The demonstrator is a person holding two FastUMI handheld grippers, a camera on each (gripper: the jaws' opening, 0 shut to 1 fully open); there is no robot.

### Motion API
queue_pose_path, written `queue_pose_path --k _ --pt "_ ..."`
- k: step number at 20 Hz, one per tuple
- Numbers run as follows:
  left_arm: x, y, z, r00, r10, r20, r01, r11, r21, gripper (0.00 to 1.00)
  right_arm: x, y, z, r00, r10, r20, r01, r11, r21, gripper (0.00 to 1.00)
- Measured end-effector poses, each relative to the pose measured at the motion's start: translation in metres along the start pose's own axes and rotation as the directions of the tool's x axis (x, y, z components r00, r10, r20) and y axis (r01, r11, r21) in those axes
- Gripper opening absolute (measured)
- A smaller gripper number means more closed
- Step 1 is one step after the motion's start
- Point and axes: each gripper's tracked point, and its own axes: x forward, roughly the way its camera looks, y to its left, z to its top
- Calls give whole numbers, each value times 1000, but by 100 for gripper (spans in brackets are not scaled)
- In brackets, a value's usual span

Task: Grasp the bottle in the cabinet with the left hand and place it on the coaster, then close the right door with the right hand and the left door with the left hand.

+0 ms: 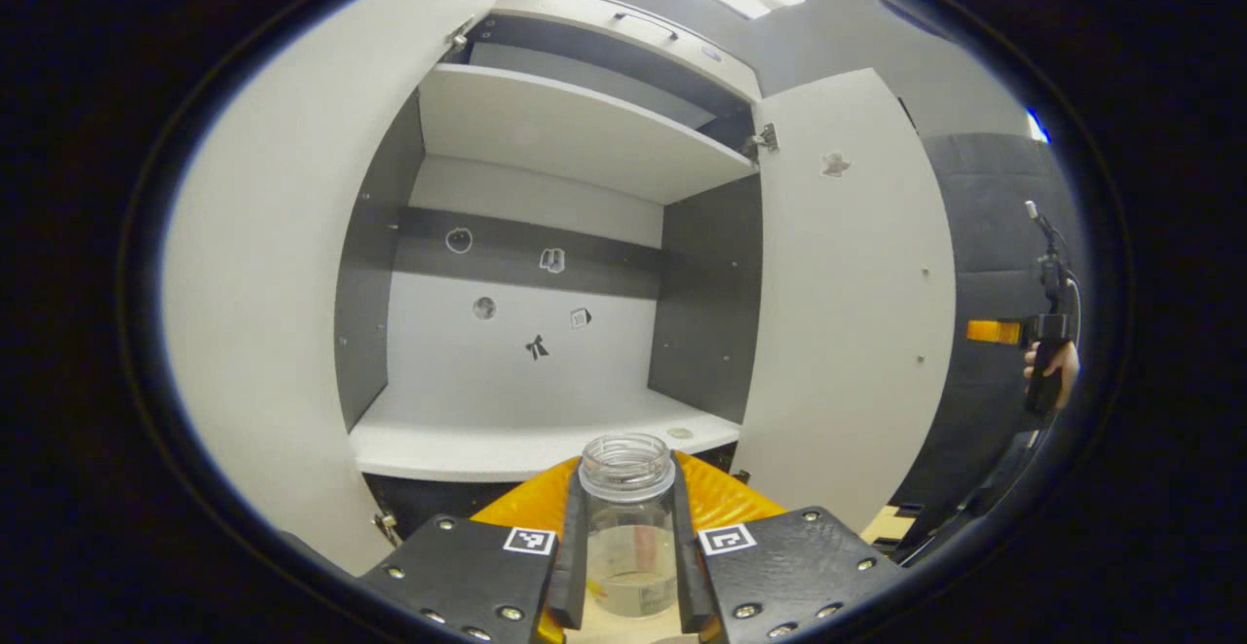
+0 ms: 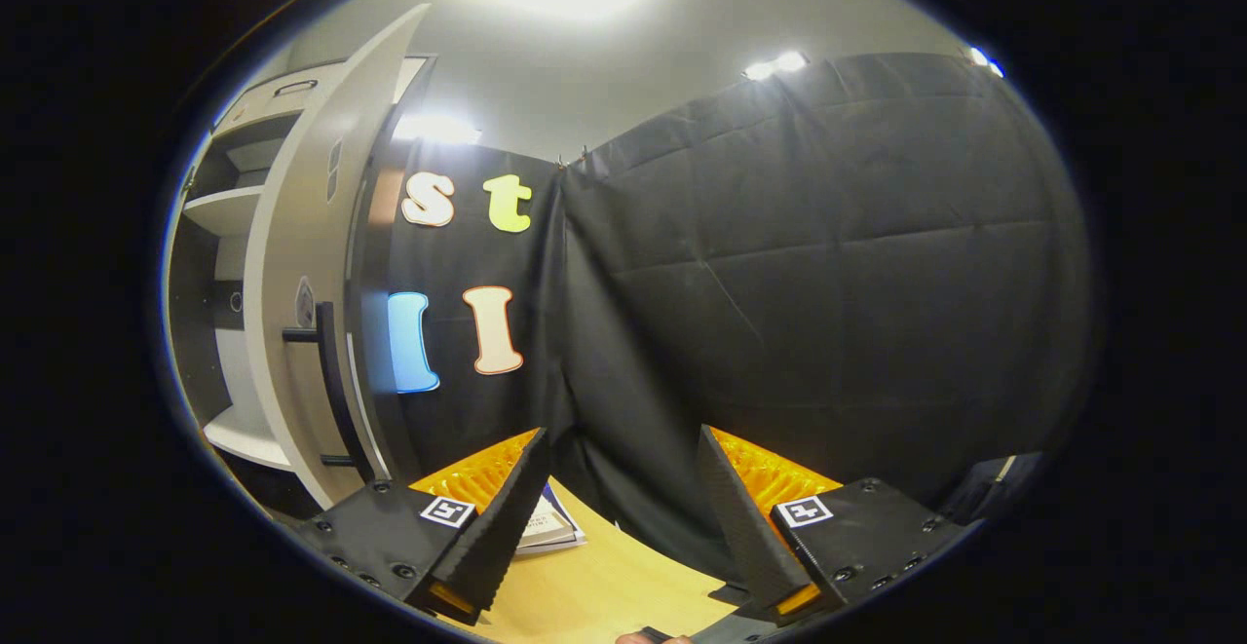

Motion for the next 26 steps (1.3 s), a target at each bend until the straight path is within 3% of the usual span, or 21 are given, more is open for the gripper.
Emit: queue_pose_path --k 9,13,17,26 --pt "-26 -30 -120 999 7 -50 -12 995 -101 38 -19 24 -8 992 100 -82 -98 995 18 96" --pt "-39 -47 -182 994 -4 -109 -9 993 -122 41 -26 26 -2 990 102 -99 -102 995 11 96" --pt "-42 -51 -211 991 10 -135 -35 983 -182 40 -34 34 -4 982 116 -150 -113 993 23 95" --pt "-36 -63 -234 987 -31 -156 31 1000 1 40 -37 27 -12 976 90 -197 -89 996 12 96"
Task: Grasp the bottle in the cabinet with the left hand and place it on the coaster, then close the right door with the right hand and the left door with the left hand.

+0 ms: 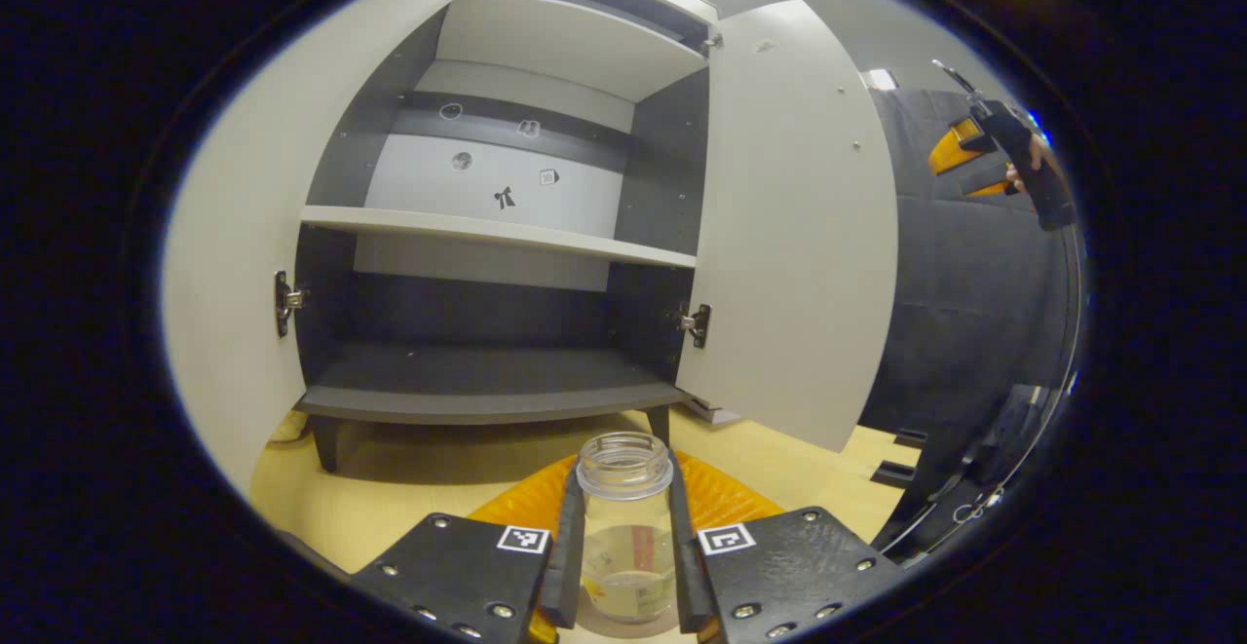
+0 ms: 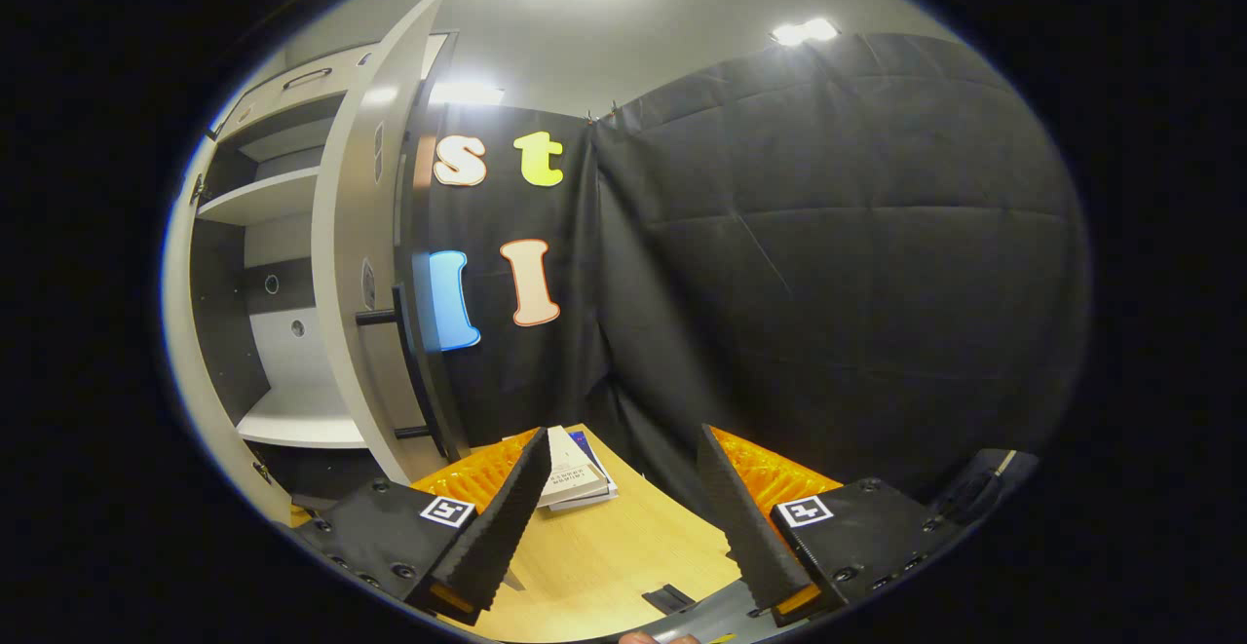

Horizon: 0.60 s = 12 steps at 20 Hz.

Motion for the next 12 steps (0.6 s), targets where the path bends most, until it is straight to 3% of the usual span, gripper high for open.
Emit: queue_pose_path --k 4,7,8,10,12 --pt "0 -6 -5 1000 -19 -21 19 999 32 41 10 -2 -1 1000 2 1 -2 1000 9 95" --pt "1 -5 -11 997 13 -72 -11 1000 24 46 28 -4 5 1000 14 19 -14 1000 5 95" --pt "-4 -5 -5 997 25 -71 -24 1000 19 51 36 -3 4 999 28 23 -28 1000 1 96" --pt "-8 -4 1 995 52 -88 -51 999 12 89 52 -4 2 998 56 15 -56 998 2 95" --pt "-12 -13 9 992 64 -109 -68 997 -32 92 65 -4 6 996 86 30 -87 996 23 96"
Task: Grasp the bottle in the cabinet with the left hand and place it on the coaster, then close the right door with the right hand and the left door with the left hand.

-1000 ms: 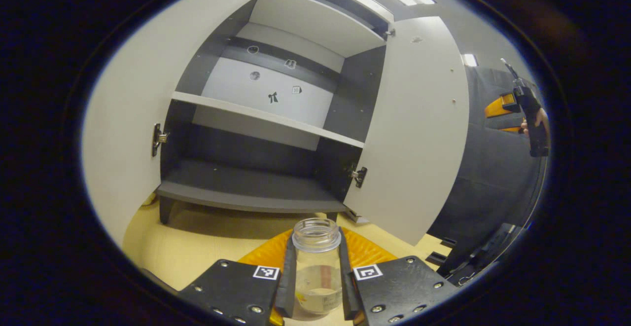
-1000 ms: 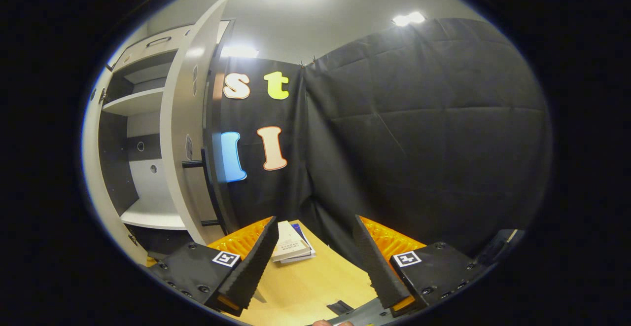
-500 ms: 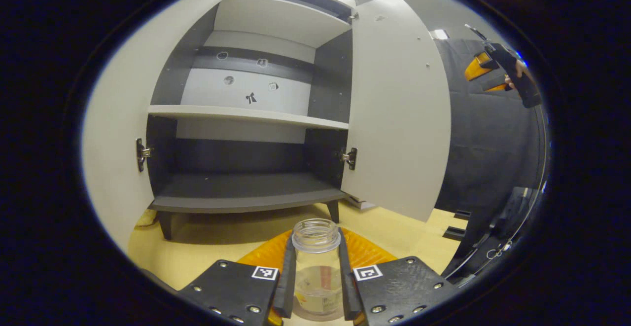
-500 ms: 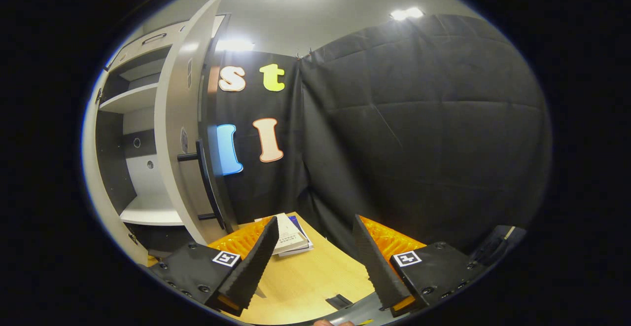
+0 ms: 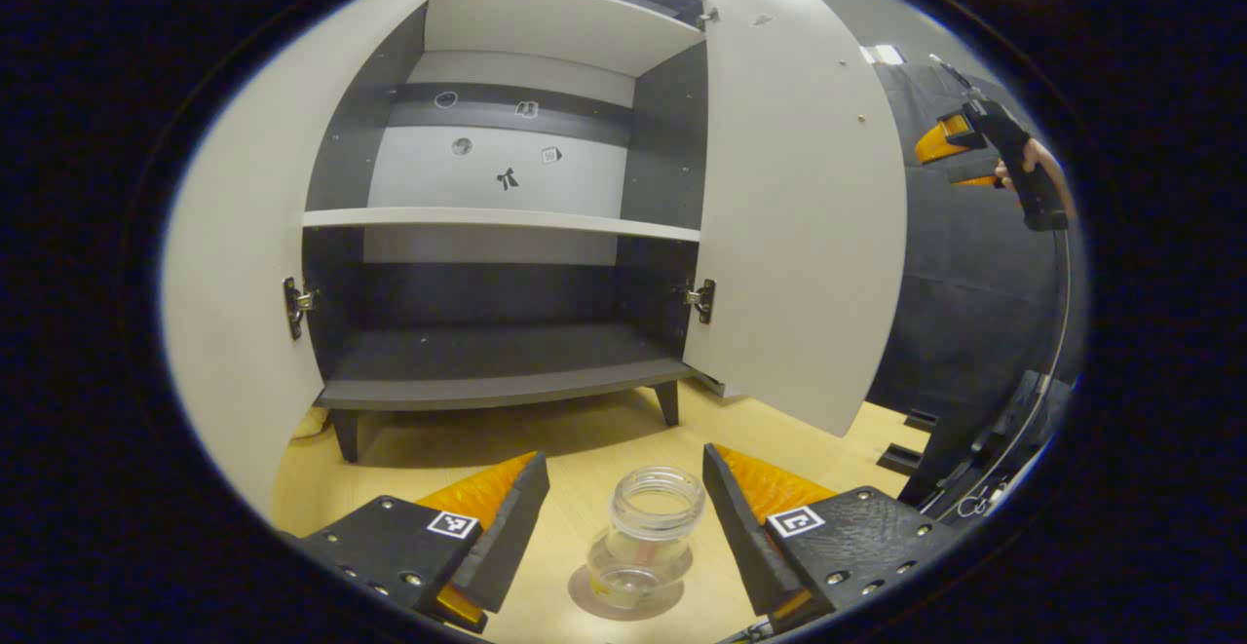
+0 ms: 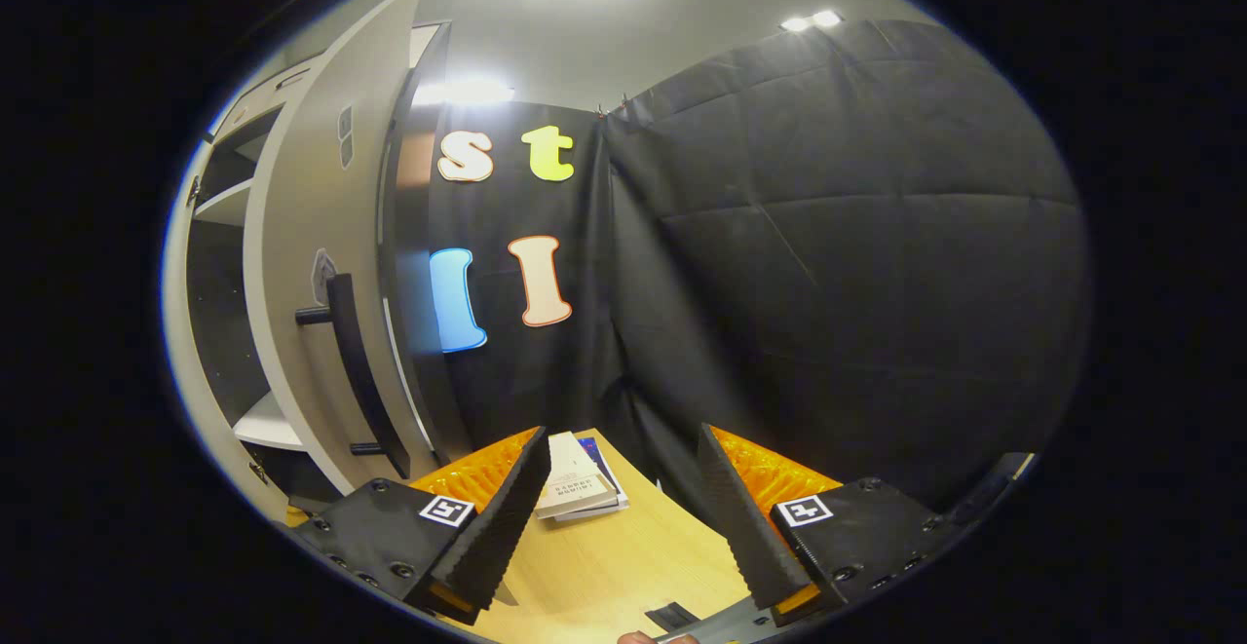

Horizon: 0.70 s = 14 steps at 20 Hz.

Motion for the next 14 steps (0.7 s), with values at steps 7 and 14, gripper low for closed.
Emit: queue_pose_path --k 7,14 --pt "-74 -9 72 974 217 60 -206 967 -149 91 41 3 -6 989 146 -13 -145 988 56 96" --pt "-169 26 164 814 559 156 -542 829 -140 90 69 36 21 934 357 32 -356 934 -7 95"
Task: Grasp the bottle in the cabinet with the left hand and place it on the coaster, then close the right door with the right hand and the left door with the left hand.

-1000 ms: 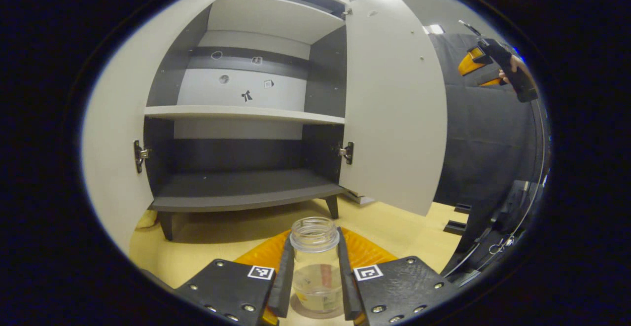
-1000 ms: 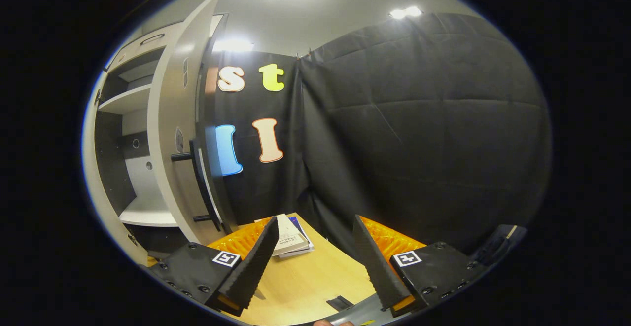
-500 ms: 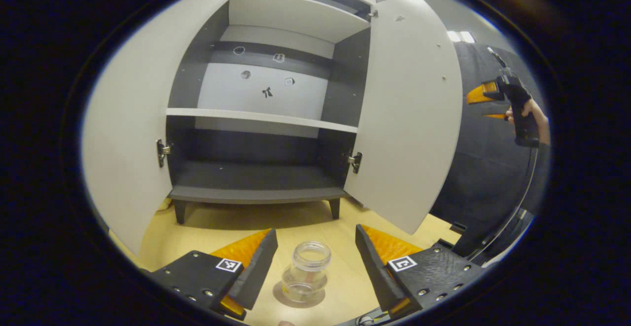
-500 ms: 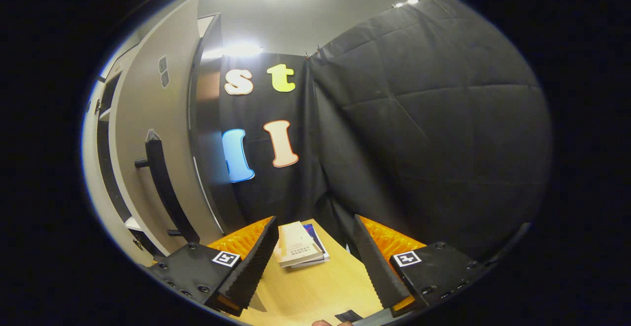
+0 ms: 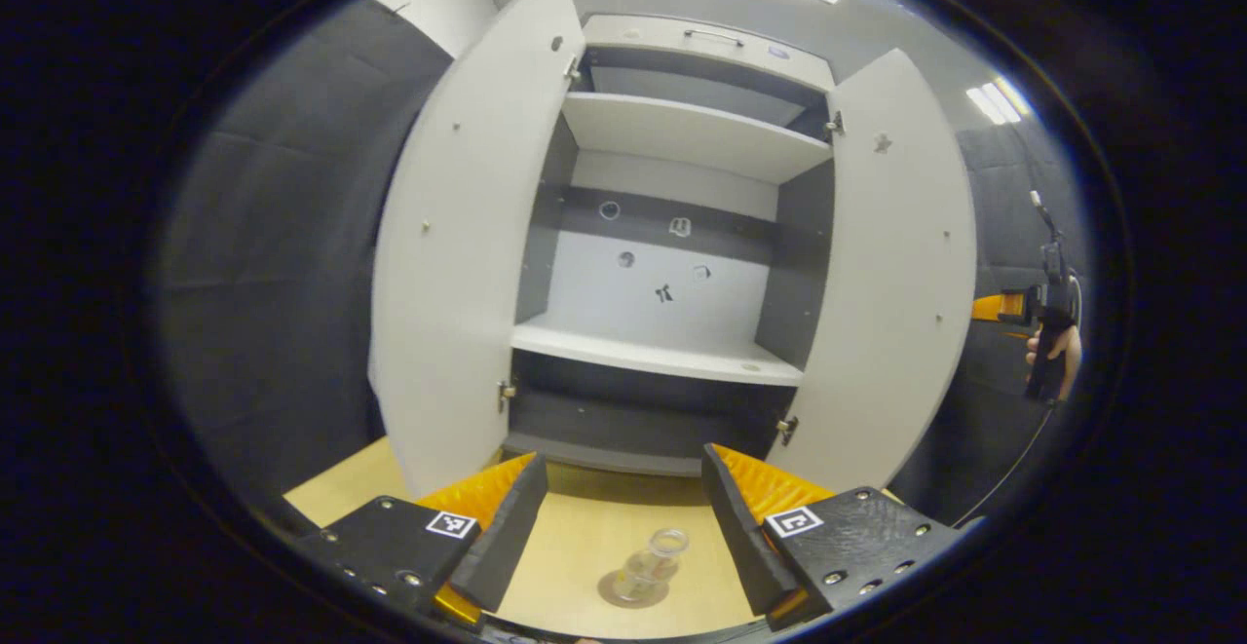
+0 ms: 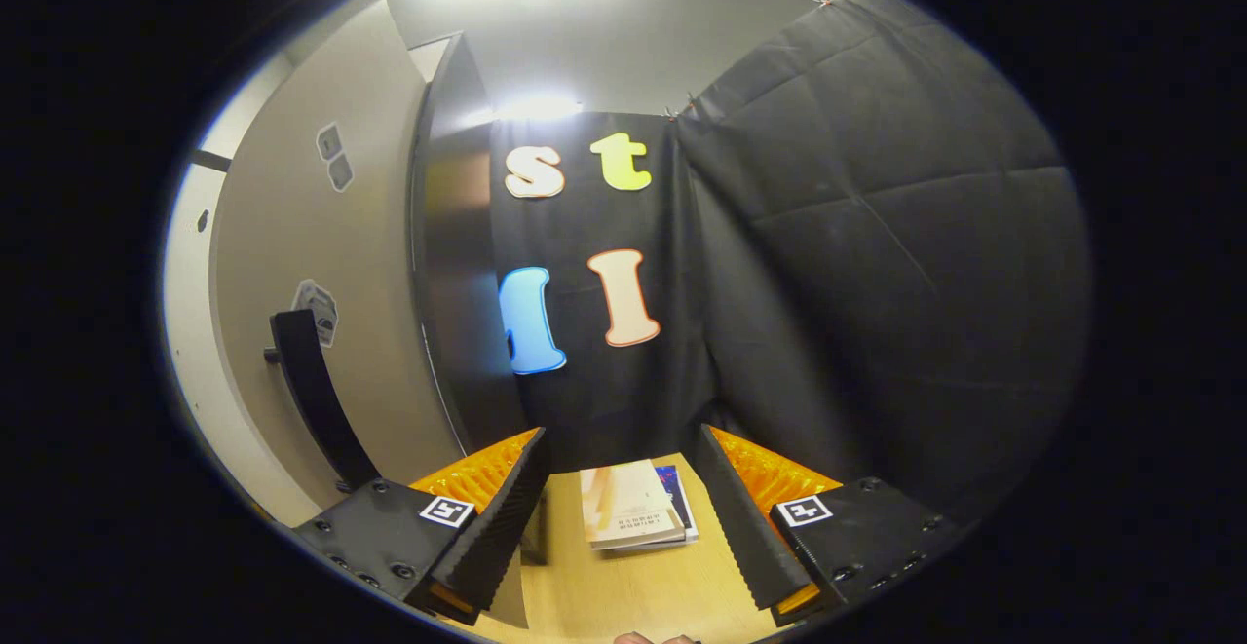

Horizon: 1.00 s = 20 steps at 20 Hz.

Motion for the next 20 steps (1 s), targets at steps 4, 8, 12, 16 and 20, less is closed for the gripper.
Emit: queue_pose_path --k 4,8,12,16,20 --pt "-17 36 50 990 139 30 -141 987 78 91 10 27 7 990 142 2 -142 990 -4 95" --pt "-10 41 88 989 146 30 -149 977 154 91 13 47 11 981 194 -5 -194 981 -4 96" --pt "16 28 106 998 58 25 -61 991 120 91 13 62 18 984 179 3 -179 984 -16 97" --pt "35 35 120 997 15 70 -23 994 111 92 12 78 17 984 180 -9 -181 983 -23 94" --pt "42 41 121 995 -19 93 8 994 108 91 6 83 20 989 145 4 -145 988 -56 94"
